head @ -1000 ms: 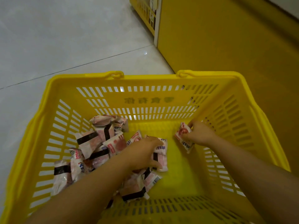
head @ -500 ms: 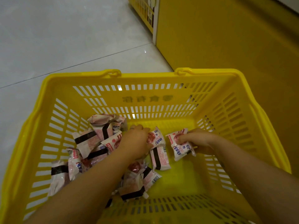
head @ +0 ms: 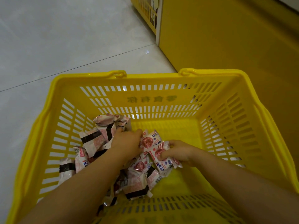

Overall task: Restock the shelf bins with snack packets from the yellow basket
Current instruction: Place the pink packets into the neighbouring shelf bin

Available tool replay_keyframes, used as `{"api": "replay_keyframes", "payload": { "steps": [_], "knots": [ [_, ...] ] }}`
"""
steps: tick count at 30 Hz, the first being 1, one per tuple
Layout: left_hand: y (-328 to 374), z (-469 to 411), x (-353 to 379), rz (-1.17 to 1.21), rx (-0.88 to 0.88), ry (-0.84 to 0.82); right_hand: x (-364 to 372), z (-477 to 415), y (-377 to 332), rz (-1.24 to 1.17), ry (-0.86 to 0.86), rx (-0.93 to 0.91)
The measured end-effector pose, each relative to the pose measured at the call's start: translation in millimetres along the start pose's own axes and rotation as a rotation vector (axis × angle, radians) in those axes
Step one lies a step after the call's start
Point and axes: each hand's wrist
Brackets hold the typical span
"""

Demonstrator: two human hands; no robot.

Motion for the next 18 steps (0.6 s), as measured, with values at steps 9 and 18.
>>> {"api": "replay_keyframes", "payload": {
  "steps": [9,18],
  "knots": [
    [6,-10,-1,0.380,0.043,0.151,-61,19,-17,0.633,0.710,-0.256],
    [-16,-5,-17,0.131,0.004,0.129,-41,20,1,1.012,0.288,-0.256]
  ]
}}
Point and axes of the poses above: each hand's wrist, its own z-axis away from the middle knuckle, its own x-axis out of the palm, y = z × x, and after that the axes turned 1 degree about -y, right-handed
